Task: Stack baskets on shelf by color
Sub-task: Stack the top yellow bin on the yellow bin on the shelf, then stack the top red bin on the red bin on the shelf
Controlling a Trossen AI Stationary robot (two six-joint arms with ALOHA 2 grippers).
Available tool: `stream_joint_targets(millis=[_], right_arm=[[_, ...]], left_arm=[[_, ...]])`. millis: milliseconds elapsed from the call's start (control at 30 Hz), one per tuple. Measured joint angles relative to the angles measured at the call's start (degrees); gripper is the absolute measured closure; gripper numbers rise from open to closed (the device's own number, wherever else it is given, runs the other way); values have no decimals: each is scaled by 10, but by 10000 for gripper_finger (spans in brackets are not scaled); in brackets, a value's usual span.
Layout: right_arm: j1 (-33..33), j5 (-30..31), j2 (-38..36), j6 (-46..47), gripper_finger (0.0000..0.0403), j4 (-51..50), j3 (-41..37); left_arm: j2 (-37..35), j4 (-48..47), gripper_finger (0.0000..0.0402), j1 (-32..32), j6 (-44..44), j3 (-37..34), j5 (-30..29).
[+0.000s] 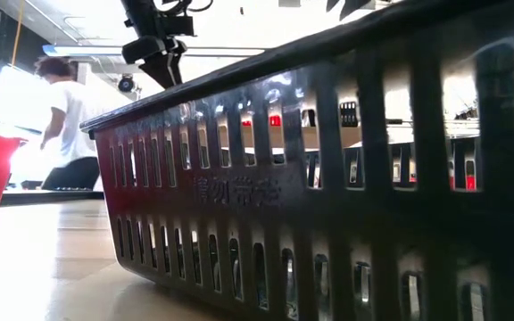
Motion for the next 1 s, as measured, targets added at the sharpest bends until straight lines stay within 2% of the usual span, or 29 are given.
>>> stream_joint_targets(millis=[233, 433, 667, 900, 1000], right_arm=[[0, -12, 0, -13, 242, -124, -2], [4, -28, -12, -55, 242, -119, -30], [5, -61, -71, -65, 242, -113, -176], [3, -123, -158, -106, 242, -19, -357], [3, -132, -181, -138, 242, 10, -421]], left_arm=[[-23, -4, 207, -10, -37, 0, 22], [-48, -2, 213, -16, -70, 1, 14], [-68, 7, 213, -15, -102, 1, 12], [-68, 7, 213, -15, -114, 1, 11], [-68, 7, 213, -15, -114, 1, 11]])
